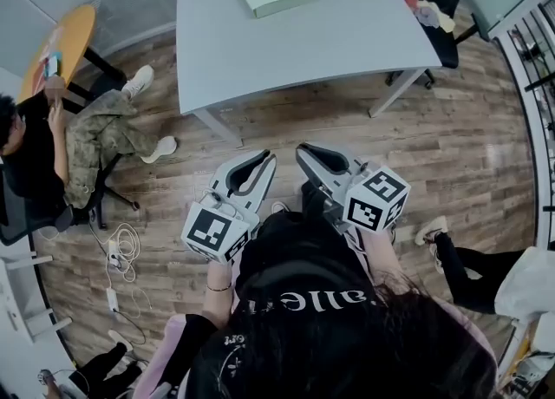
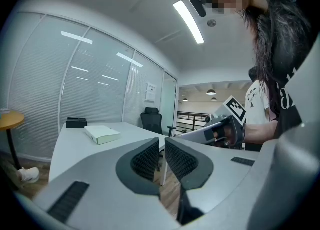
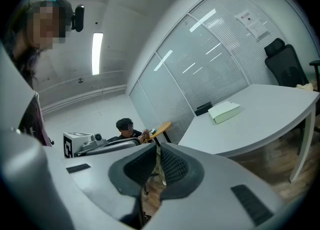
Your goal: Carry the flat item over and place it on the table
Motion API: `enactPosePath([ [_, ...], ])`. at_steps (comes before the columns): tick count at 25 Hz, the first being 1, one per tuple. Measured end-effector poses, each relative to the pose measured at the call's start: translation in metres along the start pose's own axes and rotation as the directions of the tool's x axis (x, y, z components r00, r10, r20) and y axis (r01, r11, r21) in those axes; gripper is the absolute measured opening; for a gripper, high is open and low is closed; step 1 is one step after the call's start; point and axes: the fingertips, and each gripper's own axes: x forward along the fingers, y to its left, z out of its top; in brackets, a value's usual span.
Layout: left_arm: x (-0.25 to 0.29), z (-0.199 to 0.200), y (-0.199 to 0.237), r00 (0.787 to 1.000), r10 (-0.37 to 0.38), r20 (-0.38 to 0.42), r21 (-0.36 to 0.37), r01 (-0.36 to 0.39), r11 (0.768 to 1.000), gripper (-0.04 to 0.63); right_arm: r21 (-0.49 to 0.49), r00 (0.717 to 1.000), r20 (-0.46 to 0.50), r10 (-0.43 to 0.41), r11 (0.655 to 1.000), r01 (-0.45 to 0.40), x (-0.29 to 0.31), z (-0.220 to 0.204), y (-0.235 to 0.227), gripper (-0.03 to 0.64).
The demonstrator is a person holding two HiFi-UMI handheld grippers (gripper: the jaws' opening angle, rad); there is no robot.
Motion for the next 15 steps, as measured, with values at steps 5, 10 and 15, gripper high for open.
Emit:
enactPosePath([
  [5, -0.003, -0.0014, -0.0042, 1.0, -0.005, 0.005, 0.008, 0.004, 1.0, 0.055, -0.01, 1.0, 0.004, 0.001, 1.0, -0.001, -0.0041, -0.0031, 0.0045, 0.037],
  [10, -0.0056, -0.0039, -0.0056, 1.0, -0.001, 0.003, 0.001, 0.001, 1.0, 0.055, -0.01, 1.0, -0.002, -0.014, 1.0, 0.014, -0.0088, -0.0051, 0.0038, 0.037],
  [15, -0.0051, -0.0034, -0.0031, 1.0, 0.0, 0.002, -0.001, 0.0, 1.0, 0.055, -0.01, 1.0, -0.002, -0.018, 1.0, 0.018, -0.0089, -0.0047, 0.0018, 0.037],
])
